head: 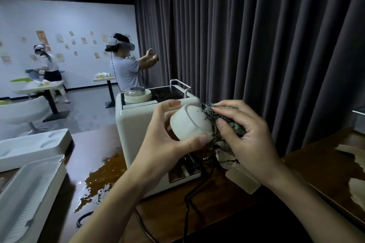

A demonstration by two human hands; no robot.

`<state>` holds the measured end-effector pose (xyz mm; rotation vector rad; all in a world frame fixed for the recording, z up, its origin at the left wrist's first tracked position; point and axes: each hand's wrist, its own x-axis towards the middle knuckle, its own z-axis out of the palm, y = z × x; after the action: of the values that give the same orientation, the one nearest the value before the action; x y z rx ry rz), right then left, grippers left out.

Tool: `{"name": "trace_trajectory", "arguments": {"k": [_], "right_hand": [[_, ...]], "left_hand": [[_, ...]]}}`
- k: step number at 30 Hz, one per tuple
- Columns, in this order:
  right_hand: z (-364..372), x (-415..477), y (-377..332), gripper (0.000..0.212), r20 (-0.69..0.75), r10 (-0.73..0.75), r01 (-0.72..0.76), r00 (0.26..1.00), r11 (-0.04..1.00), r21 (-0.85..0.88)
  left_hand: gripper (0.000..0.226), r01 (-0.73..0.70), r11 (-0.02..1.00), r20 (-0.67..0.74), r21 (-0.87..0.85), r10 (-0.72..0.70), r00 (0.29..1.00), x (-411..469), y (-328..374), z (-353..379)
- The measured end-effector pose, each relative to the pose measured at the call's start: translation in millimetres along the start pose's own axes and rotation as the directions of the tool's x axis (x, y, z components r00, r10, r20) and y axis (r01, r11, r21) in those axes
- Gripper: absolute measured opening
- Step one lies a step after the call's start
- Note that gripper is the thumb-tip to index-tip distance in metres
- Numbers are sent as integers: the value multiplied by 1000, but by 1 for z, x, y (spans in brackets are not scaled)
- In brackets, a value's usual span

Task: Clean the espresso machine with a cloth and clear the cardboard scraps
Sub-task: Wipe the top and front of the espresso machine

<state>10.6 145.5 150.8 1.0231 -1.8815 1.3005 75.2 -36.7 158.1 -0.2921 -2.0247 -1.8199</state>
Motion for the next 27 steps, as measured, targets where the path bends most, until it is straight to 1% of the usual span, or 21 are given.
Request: {"name": "trace_trajectory", "arguments": {"k": [1,3,5,7,9,11,12,14,17,21,25,27], "right_hand": [[4,5,1,26,2,5,-5,1000,1000,-7],[13,18,1,24,10,31,-31,999,999,-28],[21,34,-1,23,43,60,-58,997,998,-36],[30,51,-4,25,95,51,-43,994,996,-79],[39,69,-4,30,126,29,-12,992,990,-139],[49,86,-3,28,143,27,-2,989,985,-170],[53,93,-2,26,154,23,7,988,982,-188],[63,104,5,20,172,12,27,985,975,-222],[77,111,19,18,202,-5,54,979,970,-237],[90,107,36,18,183,-41,102,982,935,-340],[99,101,42,19,104,-35,62,994,959,-278],[100,99,43,24,92,-43,67,995,961,-267]], "left_hand": [[83,-31,998,-35,56,33,999,1,6,-7],[81,-79,986,-116,144,96,989,7,18,-23],[78,-114,971,-183,208,153,971,16,27,-38],[77,-126,962,-258,242,189,947,28,31,-52],[67,-112,961,-333,254,195,923,42,30,-65],[54,-77,965,-383,251,172,907,60,22,-78],[53,-56,972,-393,230,145,908,69,17,-84],[57,-16,982,-400,189,92,912,85,6,-93],[55,4,974,-397,228,89,913,98,-5,-100],[51,29,963,-374,267,76,924,102,-13,-103],[53,44,954,-341,295,62,938,103,-18,-105],[59,48,950,-334,307,61,941,104,-18,-105]]}}
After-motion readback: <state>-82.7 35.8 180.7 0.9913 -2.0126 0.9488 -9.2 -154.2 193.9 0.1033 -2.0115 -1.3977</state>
